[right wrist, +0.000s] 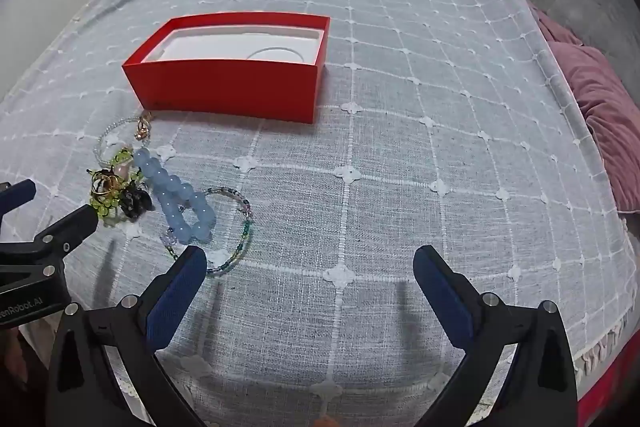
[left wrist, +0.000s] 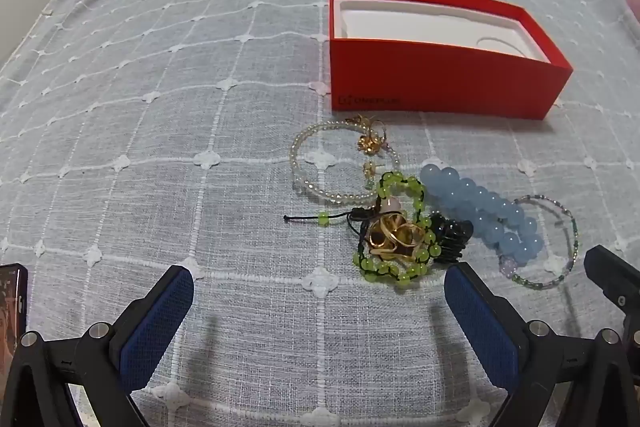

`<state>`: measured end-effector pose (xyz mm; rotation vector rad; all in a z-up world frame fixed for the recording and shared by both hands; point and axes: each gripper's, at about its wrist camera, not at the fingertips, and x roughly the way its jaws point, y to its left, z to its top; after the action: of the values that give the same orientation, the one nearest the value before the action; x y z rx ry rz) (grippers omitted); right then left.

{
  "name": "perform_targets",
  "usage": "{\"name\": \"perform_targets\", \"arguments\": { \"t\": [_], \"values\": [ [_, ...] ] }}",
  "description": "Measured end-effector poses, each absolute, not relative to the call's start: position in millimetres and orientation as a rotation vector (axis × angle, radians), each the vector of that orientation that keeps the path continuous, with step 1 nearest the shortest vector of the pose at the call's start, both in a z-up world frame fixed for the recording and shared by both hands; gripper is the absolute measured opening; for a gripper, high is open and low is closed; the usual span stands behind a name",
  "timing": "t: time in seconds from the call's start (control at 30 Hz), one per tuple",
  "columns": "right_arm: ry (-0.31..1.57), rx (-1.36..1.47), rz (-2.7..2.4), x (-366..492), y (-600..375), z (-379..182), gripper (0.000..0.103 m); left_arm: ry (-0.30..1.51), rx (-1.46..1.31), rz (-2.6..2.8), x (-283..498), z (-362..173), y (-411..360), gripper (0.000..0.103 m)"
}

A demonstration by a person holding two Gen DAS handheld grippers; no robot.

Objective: Organize jewelry

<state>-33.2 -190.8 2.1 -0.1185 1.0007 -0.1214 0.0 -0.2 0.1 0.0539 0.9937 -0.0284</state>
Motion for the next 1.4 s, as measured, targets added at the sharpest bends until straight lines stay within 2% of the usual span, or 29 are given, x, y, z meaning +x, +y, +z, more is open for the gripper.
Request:
{"name": "perform_targets", "arguments": {
  "t": [1.4],
  "values": [
    [1.000, -0.122, -0.129, -34.1, -189.0, 2.4, 0.103, 0.993, 0.053, -0.029, -0.3, 0.0, 0.1, 0.103]
  ]
}}
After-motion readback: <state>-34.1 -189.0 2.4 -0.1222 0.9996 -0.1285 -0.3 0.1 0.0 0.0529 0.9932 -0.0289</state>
